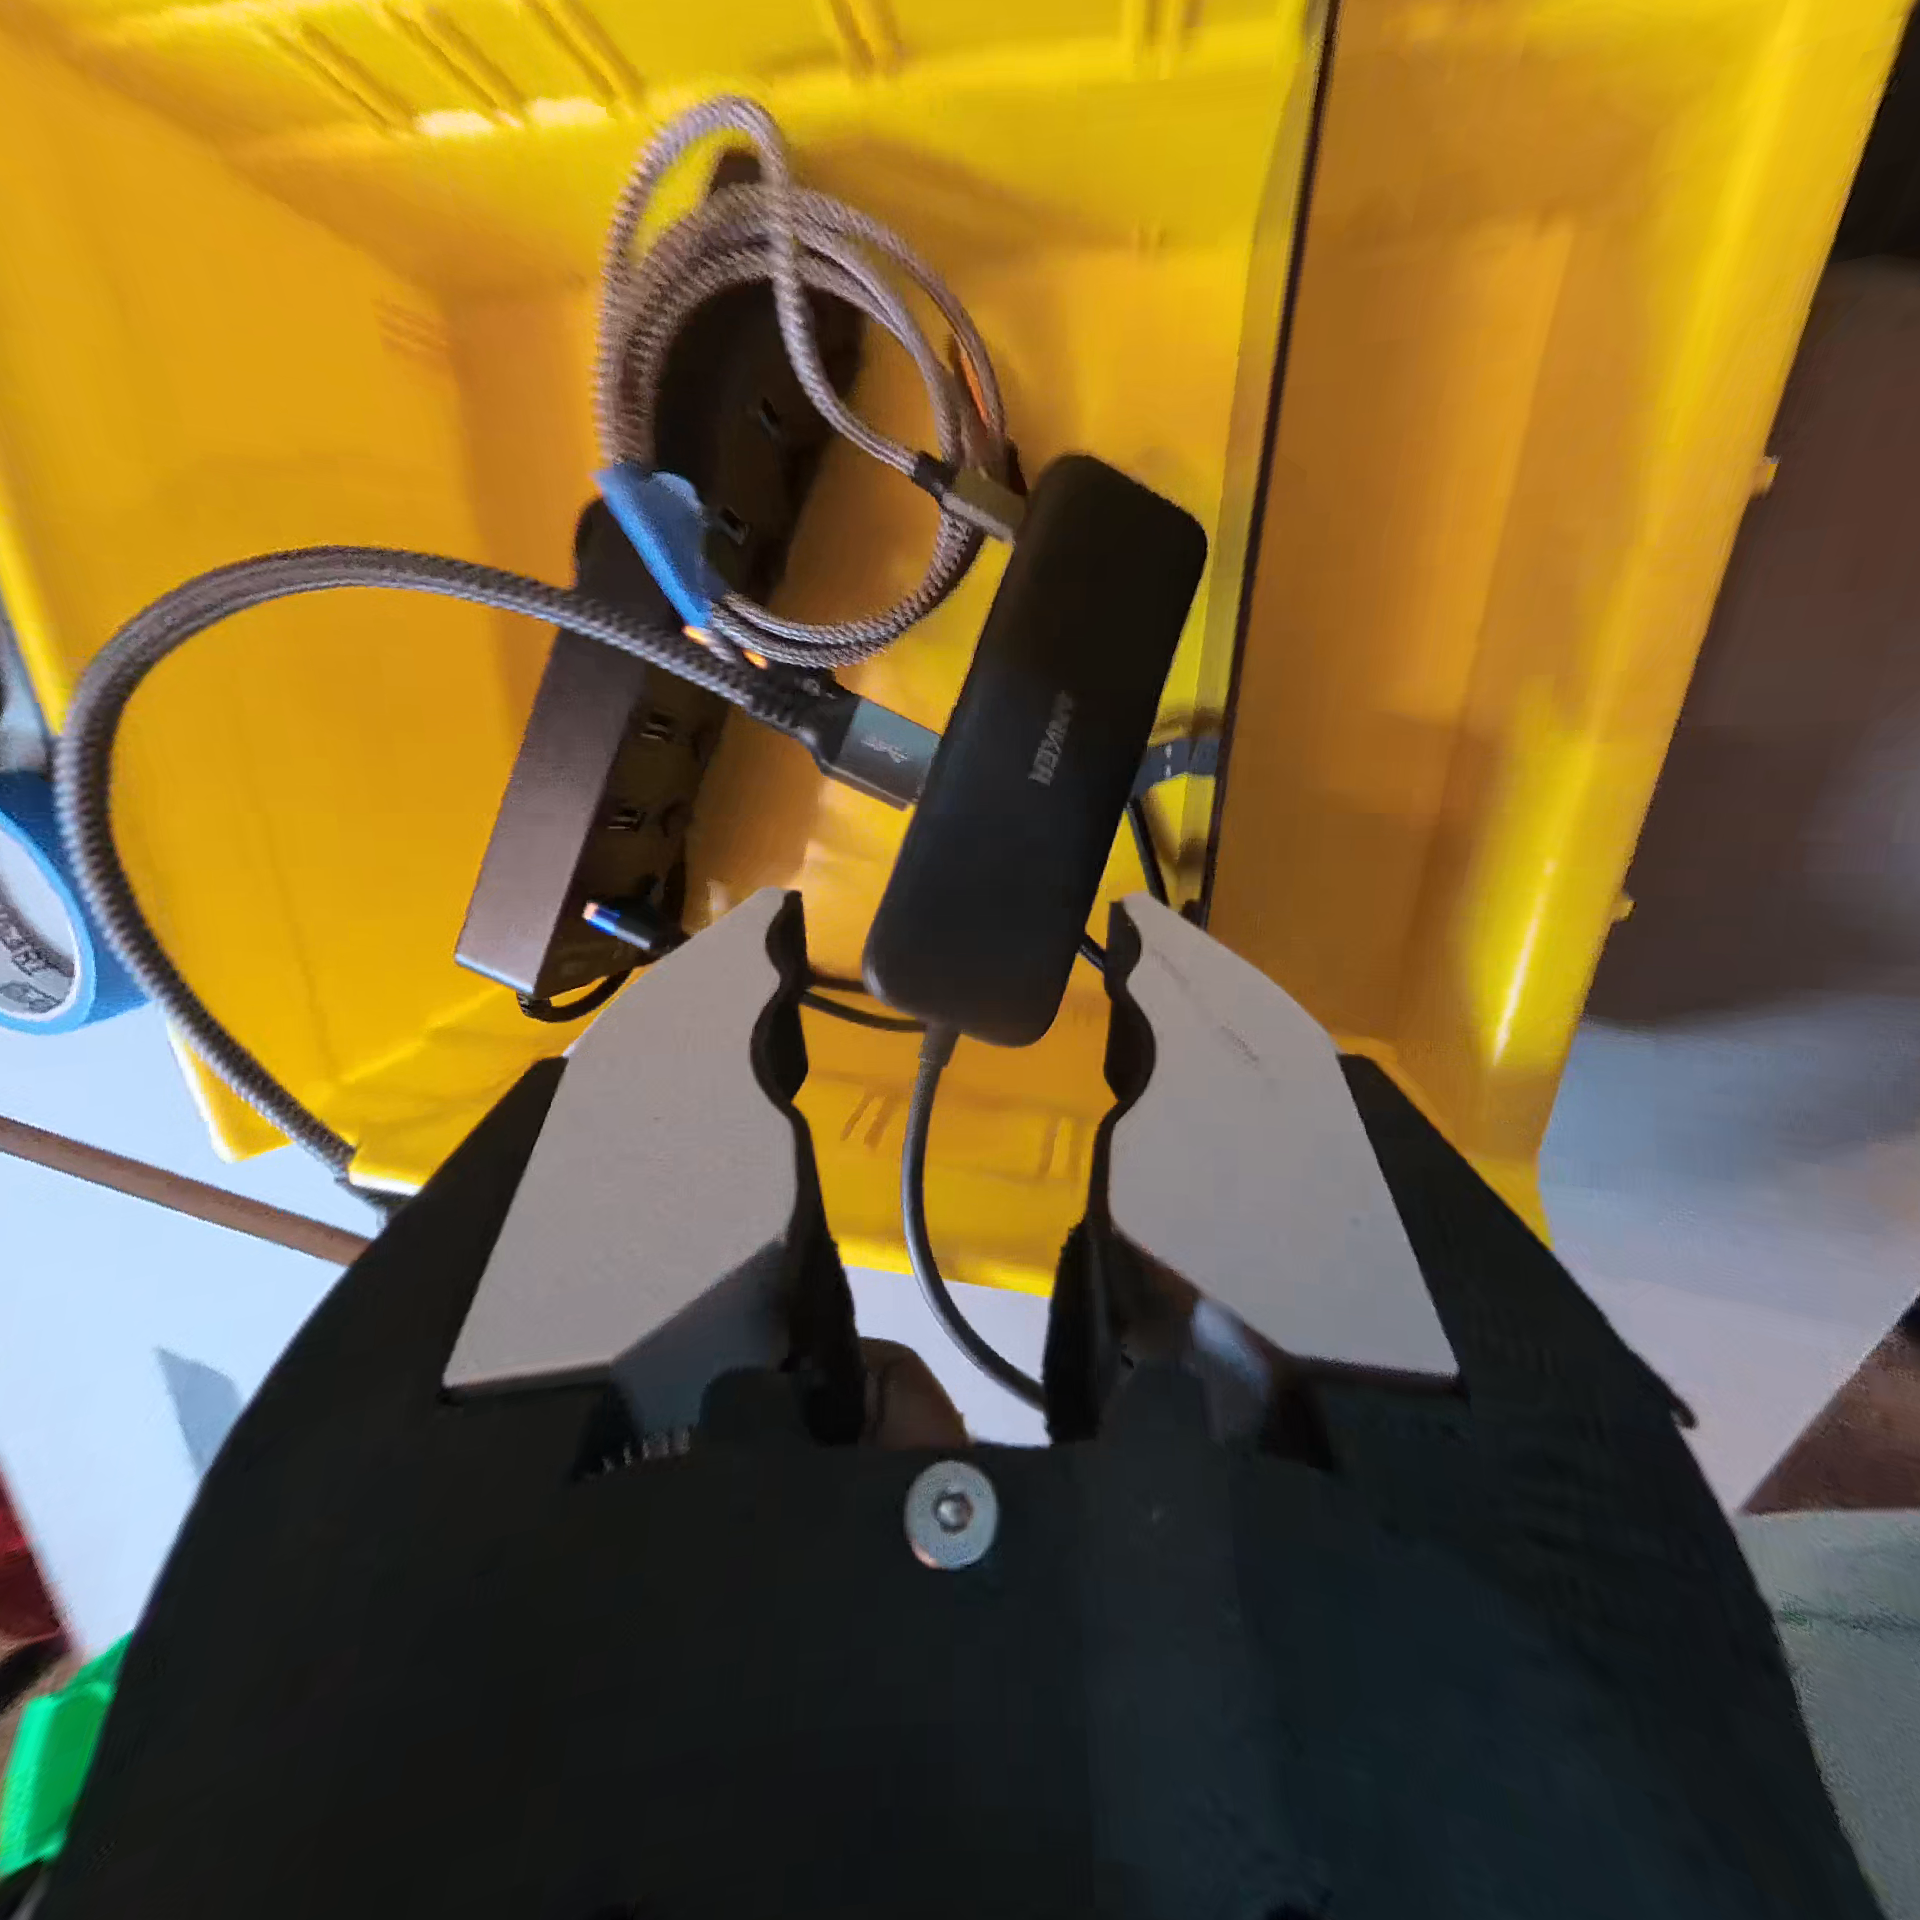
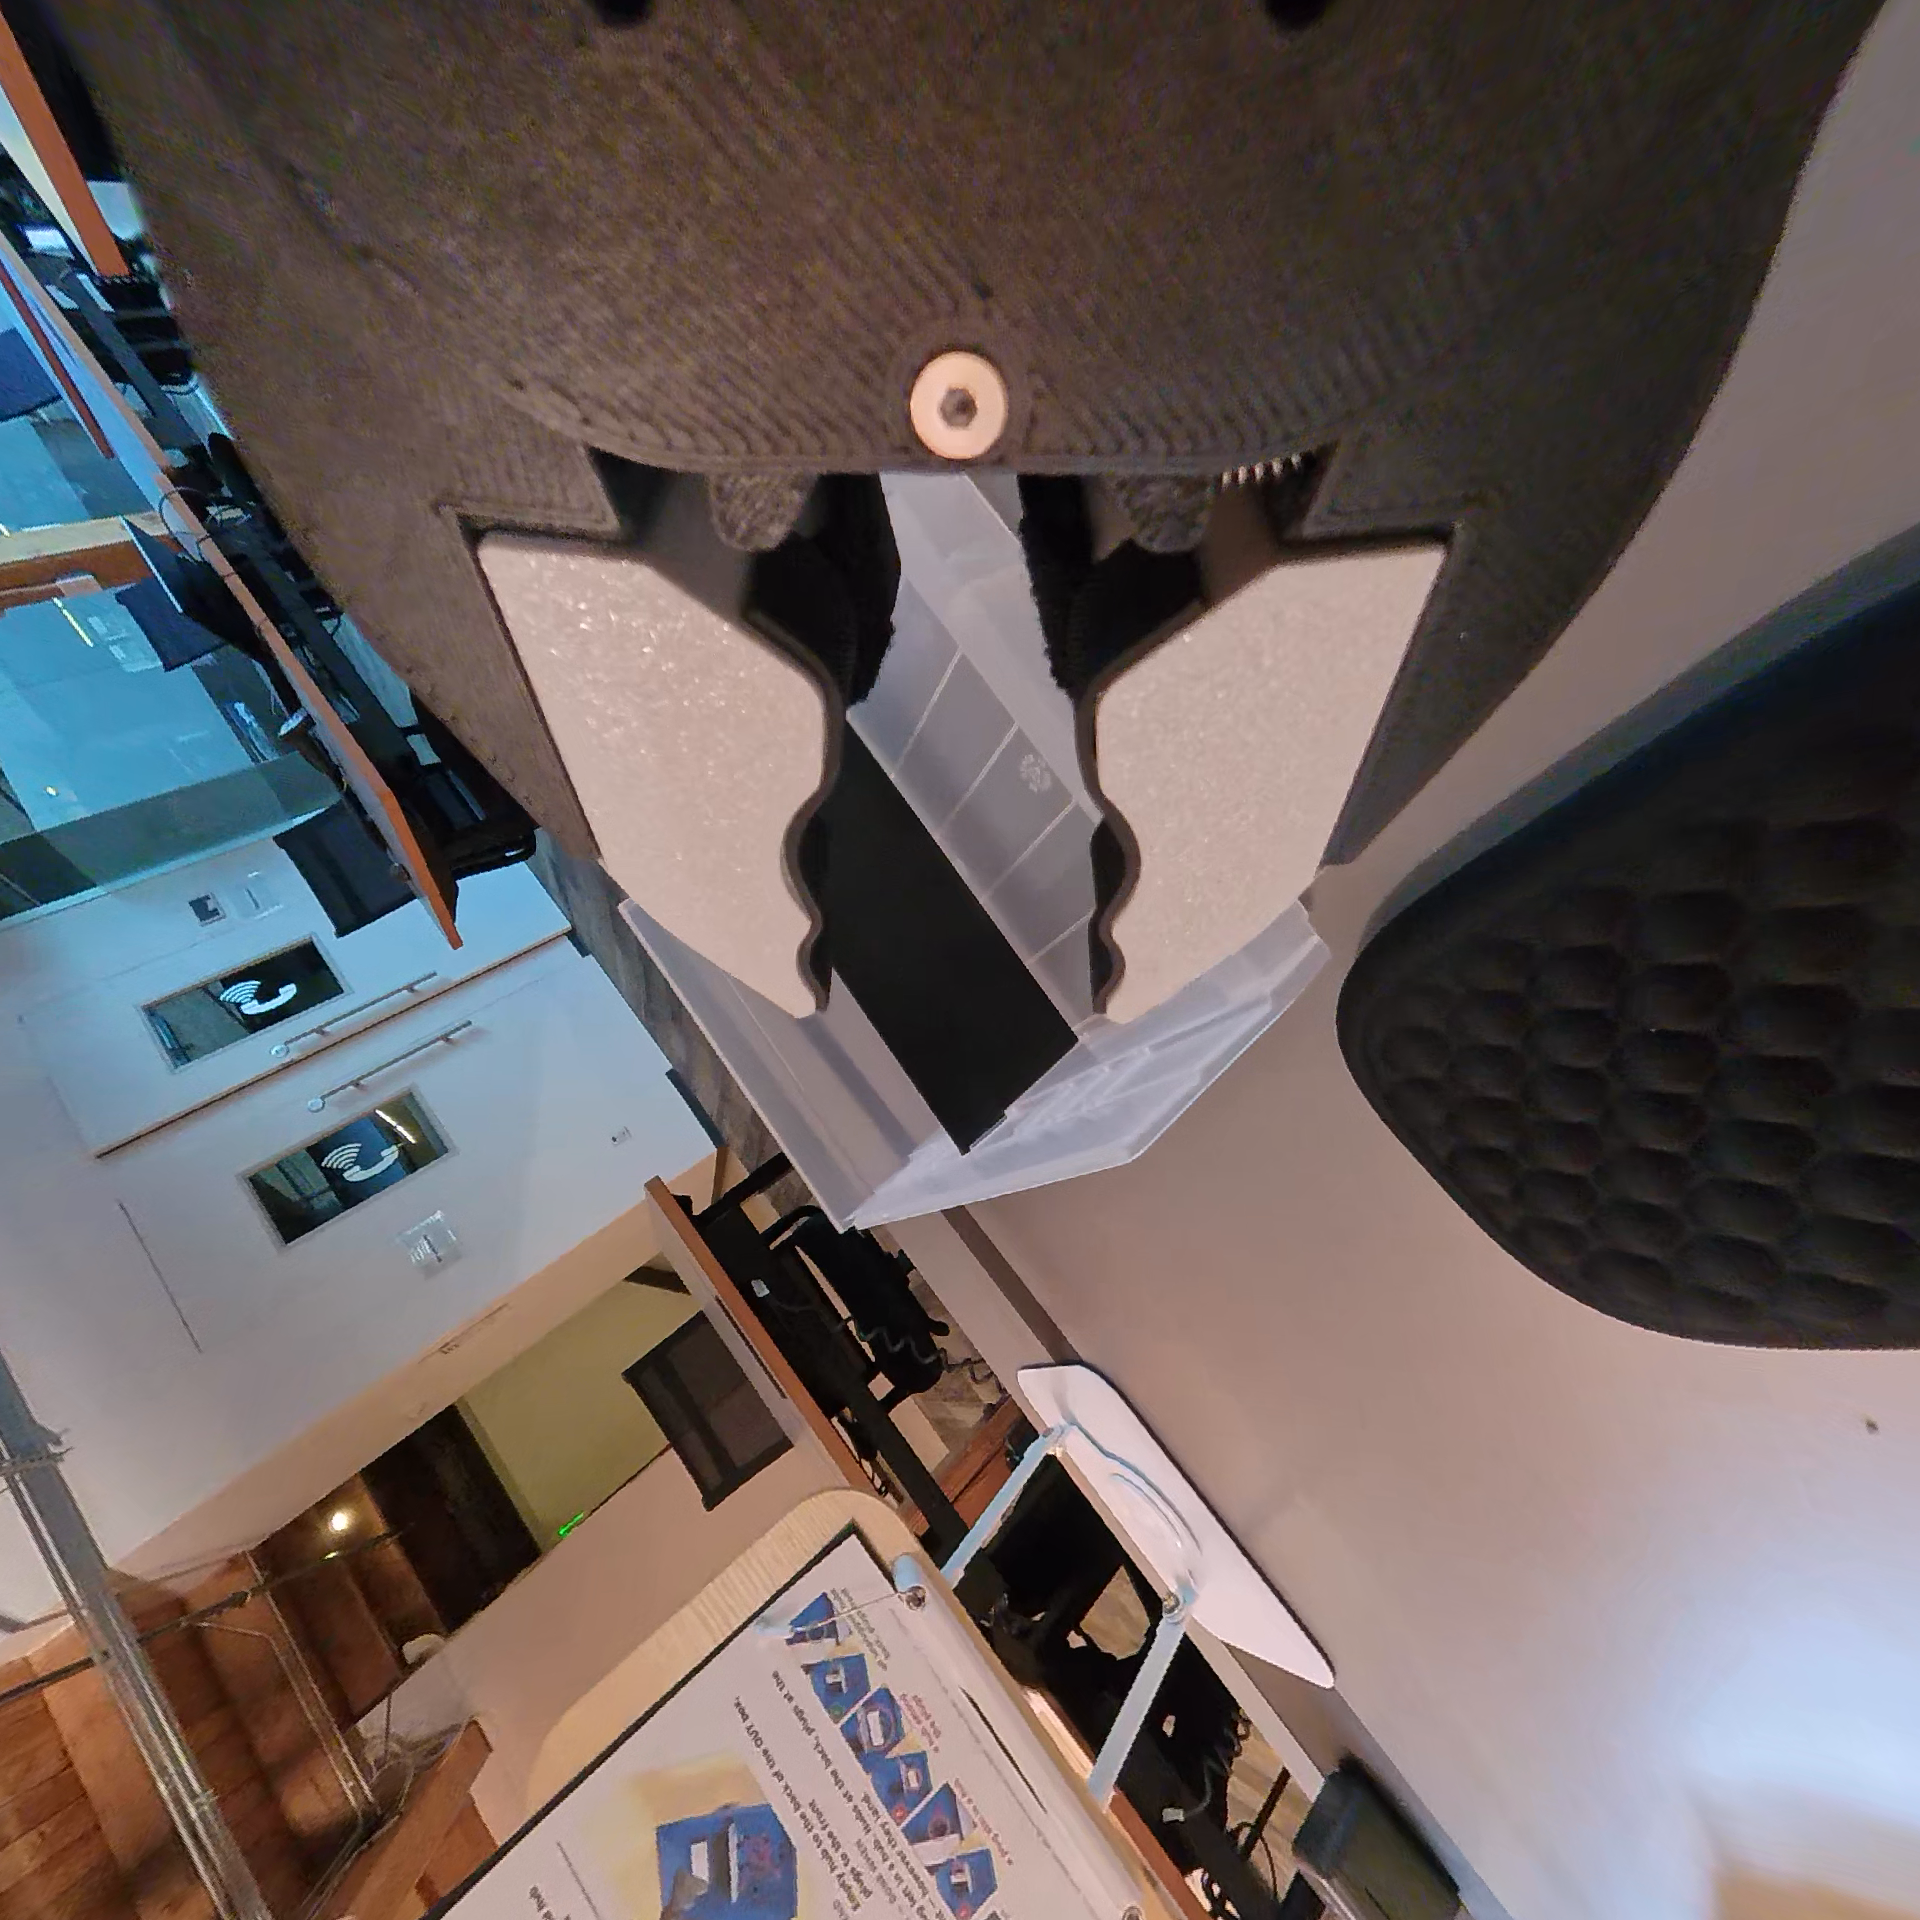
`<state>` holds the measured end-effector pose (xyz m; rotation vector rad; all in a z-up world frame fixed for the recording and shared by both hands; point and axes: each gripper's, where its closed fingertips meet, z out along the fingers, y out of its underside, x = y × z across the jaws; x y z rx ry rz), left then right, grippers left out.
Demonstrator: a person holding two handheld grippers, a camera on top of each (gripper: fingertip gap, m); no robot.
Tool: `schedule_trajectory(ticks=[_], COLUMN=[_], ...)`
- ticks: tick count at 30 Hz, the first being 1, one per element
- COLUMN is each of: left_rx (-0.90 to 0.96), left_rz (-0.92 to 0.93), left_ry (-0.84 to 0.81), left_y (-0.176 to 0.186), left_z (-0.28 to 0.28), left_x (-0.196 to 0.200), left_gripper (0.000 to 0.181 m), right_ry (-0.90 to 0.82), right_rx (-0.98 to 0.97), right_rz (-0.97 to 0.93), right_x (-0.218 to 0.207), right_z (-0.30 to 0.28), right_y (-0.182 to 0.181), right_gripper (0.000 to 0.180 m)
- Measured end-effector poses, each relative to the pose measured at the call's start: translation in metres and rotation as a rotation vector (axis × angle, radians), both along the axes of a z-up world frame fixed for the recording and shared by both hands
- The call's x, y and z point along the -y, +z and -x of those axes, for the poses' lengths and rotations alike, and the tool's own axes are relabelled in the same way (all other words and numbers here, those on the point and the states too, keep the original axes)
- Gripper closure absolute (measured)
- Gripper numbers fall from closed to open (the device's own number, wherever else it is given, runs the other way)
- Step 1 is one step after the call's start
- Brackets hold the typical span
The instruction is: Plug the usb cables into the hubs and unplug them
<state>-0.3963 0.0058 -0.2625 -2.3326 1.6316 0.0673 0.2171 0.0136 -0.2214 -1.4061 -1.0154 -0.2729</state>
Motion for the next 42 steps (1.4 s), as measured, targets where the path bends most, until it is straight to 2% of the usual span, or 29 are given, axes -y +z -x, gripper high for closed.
schedule_trajectory(ticks=[5, 11, 13, 14, 19, 23, 33, 39, 42], left_rx=[-0.213, -0.487, -0.503, -0.490, -0.443, -0.459, -0.492, -0.489, -0.416], left_rz=[0.030, -0.067, -0.119, -0.134, -0.208, -0.377, -1.063, -1.380, -1.461], left_ry=[-0.133, -0.279, -0.325, -0.342, -0.286, -0.235, 0.036, 0.037, -0.012], left_y=[-0.012, -0.020, -0.022, -0.023, -0.013, 0.020, 0.157, 0.210, 0.219], left_z=[0.007, 0.027, 0.025, 0.022, 0.019, 0.021, 0.000, -0.043, -0.079], left_x=[0.006, -0.005, -0.010, -0.010, -0.009, -0.012, -0.005, 0.005, 0.010], left_gripper=[0.132, 0.125, 0.127, 0.133, 0.134, 0.134, 0.134, 0.134, 0.134], right_ry=[-0.006, -0.007, -0.004, -0.003, -0.012, -0.003, 0.059, 0.101, 0.218], right_rx=[-0.013, -0.007, -0.009, -0.009, 0.004, 0.009, -0.018, -0.042, -0.181], right_rz=[-0.004, 0.000, -0.003, -0.003, 0.007, 0.008, -0.010, -0.036, -0.057], right_x=[-0.001, -0.002, -0.002, -0.002, -0.003, -0.003, -0.003, 0.002, 0.010], right_z=[-0.003, -0.003, -0.003, -0.002, -0.002, 0.001, 0.019, 0.034, 0.062], right_y=[0.000, -0.003, -0.002, -0.002, -0.005, -0.005, 0.000, 0.011, 0.028], right_gripper=[0.132, 0.132, 0.132, 0.132, 0.132, 0.132, 0.132, 0.132, 0.133])
